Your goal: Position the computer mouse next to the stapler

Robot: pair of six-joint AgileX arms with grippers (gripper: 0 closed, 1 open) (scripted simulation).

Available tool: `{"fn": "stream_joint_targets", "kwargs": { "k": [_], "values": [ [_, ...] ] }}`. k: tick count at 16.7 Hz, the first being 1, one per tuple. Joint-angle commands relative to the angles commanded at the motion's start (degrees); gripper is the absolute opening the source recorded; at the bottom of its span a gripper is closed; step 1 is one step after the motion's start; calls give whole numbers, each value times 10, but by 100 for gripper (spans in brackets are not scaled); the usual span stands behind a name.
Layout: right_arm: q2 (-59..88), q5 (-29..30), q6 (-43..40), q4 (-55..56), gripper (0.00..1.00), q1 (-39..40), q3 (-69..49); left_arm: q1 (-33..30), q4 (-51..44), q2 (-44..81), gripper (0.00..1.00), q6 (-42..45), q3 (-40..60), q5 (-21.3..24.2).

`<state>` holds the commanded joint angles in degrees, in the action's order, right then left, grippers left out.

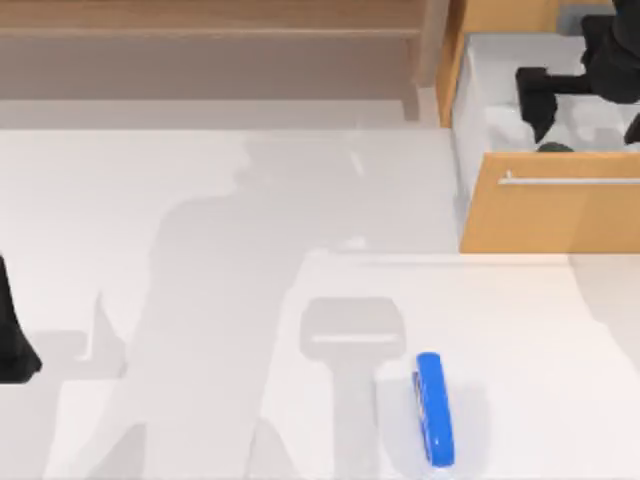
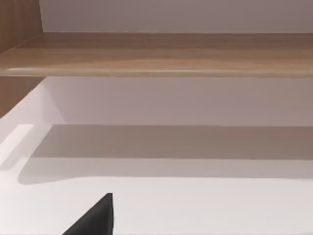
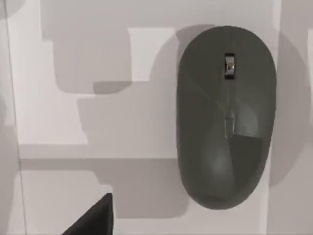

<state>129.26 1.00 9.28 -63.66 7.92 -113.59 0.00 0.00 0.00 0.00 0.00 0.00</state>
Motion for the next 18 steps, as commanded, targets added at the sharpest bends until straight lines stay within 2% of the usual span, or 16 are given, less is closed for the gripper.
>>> {"fn": "stream_joint_targets", "kwargs": {
  "k": [5, 18],
  "values": [
    [95, 1, 9, -44, 100, -2, -91, 0, 0, 0, 100, 0, 0, 0],
    [101, 1, 8, -21, 100, -2, -74, 0, 0, 0, 100, 0, 0, 0]
  ]
}}
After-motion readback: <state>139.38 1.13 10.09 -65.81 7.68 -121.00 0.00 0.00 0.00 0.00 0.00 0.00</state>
